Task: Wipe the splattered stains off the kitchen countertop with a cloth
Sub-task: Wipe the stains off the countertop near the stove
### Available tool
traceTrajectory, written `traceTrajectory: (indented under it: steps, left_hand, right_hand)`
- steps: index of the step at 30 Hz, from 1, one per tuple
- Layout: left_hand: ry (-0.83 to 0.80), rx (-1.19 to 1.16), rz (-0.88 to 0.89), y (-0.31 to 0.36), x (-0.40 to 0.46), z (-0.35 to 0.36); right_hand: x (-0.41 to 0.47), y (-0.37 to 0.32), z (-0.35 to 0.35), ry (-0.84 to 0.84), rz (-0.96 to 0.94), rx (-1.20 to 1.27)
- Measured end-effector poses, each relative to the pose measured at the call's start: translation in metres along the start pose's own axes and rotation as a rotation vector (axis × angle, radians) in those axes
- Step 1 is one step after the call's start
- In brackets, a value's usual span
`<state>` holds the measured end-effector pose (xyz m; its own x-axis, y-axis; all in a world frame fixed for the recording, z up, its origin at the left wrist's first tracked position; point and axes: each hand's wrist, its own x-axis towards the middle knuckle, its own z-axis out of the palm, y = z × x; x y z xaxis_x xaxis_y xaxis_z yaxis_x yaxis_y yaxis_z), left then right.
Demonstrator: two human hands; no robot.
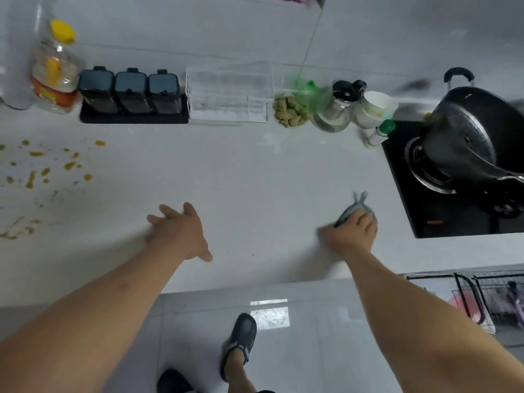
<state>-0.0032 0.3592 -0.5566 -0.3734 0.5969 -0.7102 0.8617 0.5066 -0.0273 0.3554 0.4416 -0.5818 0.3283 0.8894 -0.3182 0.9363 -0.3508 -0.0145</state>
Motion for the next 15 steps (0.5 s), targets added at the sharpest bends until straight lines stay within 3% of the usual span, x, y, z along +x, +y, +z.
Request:
traceTrajectory:
  steps: [4, 8, 11, 15]
  left_hand:
    - [0.023, 0.01, 0.017, -0.001, 0.0, -0.001]
    - [0.064, 0.023, 0.039, -0.006, -0.002, -0.001]
    - [0.097, 0.103, 0.082, -0.01, -0.005, -0.003]
    - [0.095, 0.071, 0.158, -0.02, -0.012, -0.014]
  right_hand:
    - [-0.012, -0.092, 0.014, -0.04, -0.338, -0.085]
    - [-0.078, -0.17, 0.039, -0.162, -0.724, -0.106]
    - [-0.112, -0.184, 0.054, -0.245, -0.991, -0.141]
    - [-0.092, -0.153, 0.042, -0.121, -1.116, 0.094]
